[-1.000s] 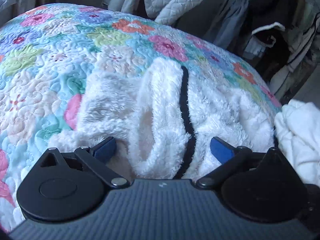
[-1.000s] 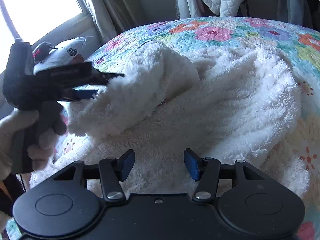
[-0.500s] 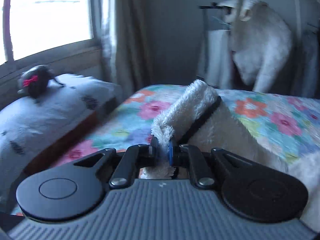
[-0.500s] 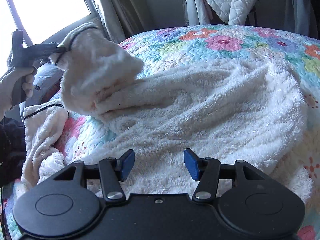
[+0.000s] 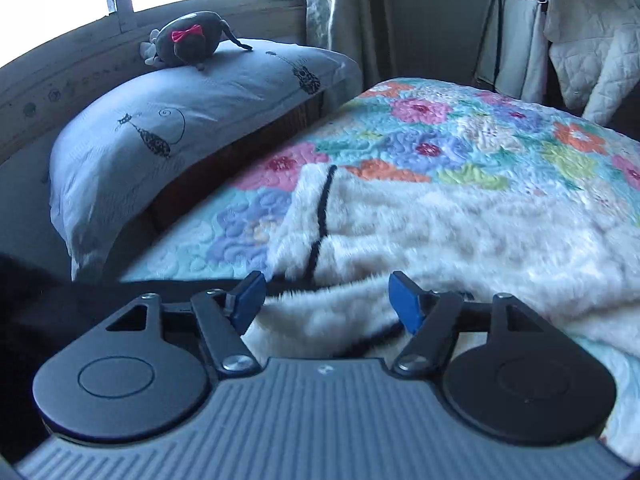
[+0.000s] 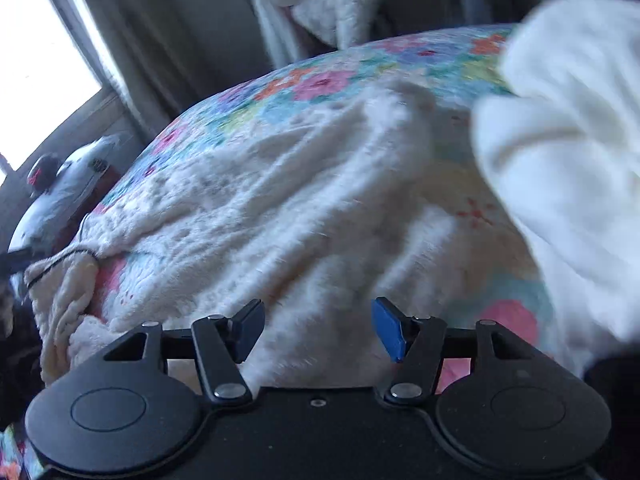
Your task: Fold clothes
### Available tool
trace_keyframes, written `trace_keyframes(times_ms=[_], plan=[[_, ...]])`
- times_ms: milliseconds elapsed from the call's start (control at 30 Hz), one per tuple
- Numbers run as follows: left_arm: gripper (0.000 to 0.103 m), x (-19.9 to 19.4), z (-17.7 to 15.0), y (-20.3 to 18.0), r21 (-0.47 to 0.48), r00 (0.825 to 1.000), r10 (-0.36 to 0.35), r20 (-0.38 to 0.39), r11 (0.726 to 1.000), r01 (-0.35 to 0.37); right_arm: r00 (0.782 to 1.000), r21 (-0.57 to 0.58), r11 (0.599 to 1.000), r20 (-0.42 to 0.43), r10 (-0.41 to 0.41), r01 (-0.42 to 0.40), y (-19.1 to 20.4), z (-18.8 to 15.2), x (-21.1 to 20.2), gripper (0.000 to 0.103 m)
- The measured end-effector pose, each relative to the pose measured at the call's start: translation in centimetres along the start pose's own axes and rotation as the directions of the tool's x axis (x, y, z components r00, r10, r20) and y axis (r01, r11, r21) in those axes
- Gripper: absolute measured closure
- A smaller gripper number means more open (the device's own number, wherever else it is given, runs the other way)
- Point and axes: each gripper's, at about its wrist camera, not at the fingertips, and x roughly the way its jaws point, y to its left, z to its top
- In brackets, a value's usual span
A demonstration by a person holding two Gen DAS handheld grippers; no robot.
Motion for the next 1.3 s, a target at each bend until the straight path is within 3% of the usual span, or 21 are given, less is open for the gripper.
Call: trace_keyframes(times_ms=[133, 200, 333, 500, 567, 600, 633, 667, 700, 733, 767, 833, 900, 967, 1033, 1167, 1233, 1300], plan=[[0.012, -3.8, -3.5, -2.0, 0.076, 0.997, -0.073, -0.025, 0.994, 0.074, 0.999, 0.112, 0.993, -0.030, -0.030, 0.034, -3.3, -2.3, -0.2, 0.037], [0.011, -4.4, -5.1, -3.1, 0.106, 0.992, -0.097, -0.080, 0.989, 0.106, 0.999, 0.117, 0.992, -0.021, -0.035, 0.037, -3.0, -2.6, 1.0, 0.037], [0.011, -5.1, -8.3, -3.4, 0.072, 0.982, -0.062, -0.178, 0.995, 0.075, 0.970, -0.017, 0.972, 0.078, -0.232, 0.234, -0.7, -2.5, 3.5, 0.032], [0.009, -4.8, -11.5, -2.8, -0.055, 0.969, -0.111, -0.221, 0.993, 0.101, 0.989, 0.222, 0.969, 0.075, -0.128, 0.109, -3.7, -1.4, 7.0, 0.018], [0.008, -4.2, -12.2, -3.4, -0.055, 0.968, -0.127, -0.218, 0.992, 0.117, 0.987, 0.181, 0.978, 0.103, -0.124, 0.104, -3.0, -0.8, 8.2, 0.018], [0.008, -3.7, -12.4, -3.8, -0.053, 0.967, -0.133, -0.219, 0.991, 0.124, 0.987, 0.109, 0.987, 0.103, -0.125, 0.114, -2.0, -0.4, 8.9, 0.027], [0.007, -3.0, -12.6, -4.3, -0.047, 0.966, -0.131, -0.223, 0.991, 0.124, 0.989, 0.003, 0.993, 0.090, -0.120, 0.121, -0.6, 0.0, 9.4, 0.068], [0.007, -2.3, -12.8, -4.9, -0.027, 0.968, -0.115, -0.221, 0.993, 0.112, 0.991, -0.121, 0.985, 0.073, -0.114, 0.122, 1.3, 0.4, 9.8, 0.085], [0.007, -1.8, -12.9, -5.4, -0.007, 0.972, -0.094, -0.215, 0.996, 0.094, 0.988, -0.205, 0.969, 0.097, -0.121, 0.138, 3.0, 0.8, 8.9, 0.086], [0.015, -1.3, -13.0, -5.8, 0.011, 0.976, -0.073, -0.207, 0.997, 0.077, 0.982, -0.271, 0.949, 0.138, -0.129, 0.163, 4.6, 1.1, 7.5, 0.089], [0.043, -1.4, -12.9, -5.7, 0.001, 0.977, -0.065, -0.205, 0.998, 0.067, 0.975, -0.334, 0.924, 0.179, -0.135, 0.189, 6.2, 1.5, 6.1, 0.090], [0.067, -2.3, -12.4, -4.7, -0.057, 0.975, -0.068, -0.210, 0.997, 0.057, 0.933, -0.413, 0.855, 0.302, -0.198, 0.315, 8.2, 2.0, 1.2, 0.091], [0.068, -4.4, -12.2, -3.4, -0.103, 0.983, -0.068, -0.171, 0.993, 0.050, 0.888, -0.426, 0.796, 0.356, -0.291, 0.431, 8.2, 1.9, -3.8, 0.092], [0.065, -6.6, -12.8, -2.3, -0.105, 0.989, -0.040, -0.145, 0.994, 0.025, 0.833, -0.450, 0.704, 0.359, -0.420, 0.549, 7.2, 1.2, -6.1, 0.094], [0.054, -7.8, -13.6, -1.4, -0.116, 0.989, -0.039, -0.142, 0.993, 0.023, 0.846, -0.427, 0.730, 0.267, -0.461, 0.533, 4.9, -0.1, -5.8, 0.094], [0.049, -7.4, -13.7, -1.6, -0.108, 0.985, -0.068, -0.160, 0.993, 0.051, 0.876, -0.343, 0.812, 0.075, -0.477, 0.472, 0.9, -2.8, -2.7, 0.094], [0.041, -7.3, -13.1, -2.4, -0.070, 0.985, -0.068, -0.157, 0.996, 0.058, 0.892, -0.293, 0.850, 0.024, -0.451, 0.438, 0.1, -4.1, -1.4, 0.094], [0.039, -6.7, -12.1, -3.8, 0.012, 0.984, -0.021, -0.176, 1.000, 0.023, 0.899, -0.266, 0.866, 0.006, -0.437, 0.423, -0.1, -4.7, -0.9, 0.092]])
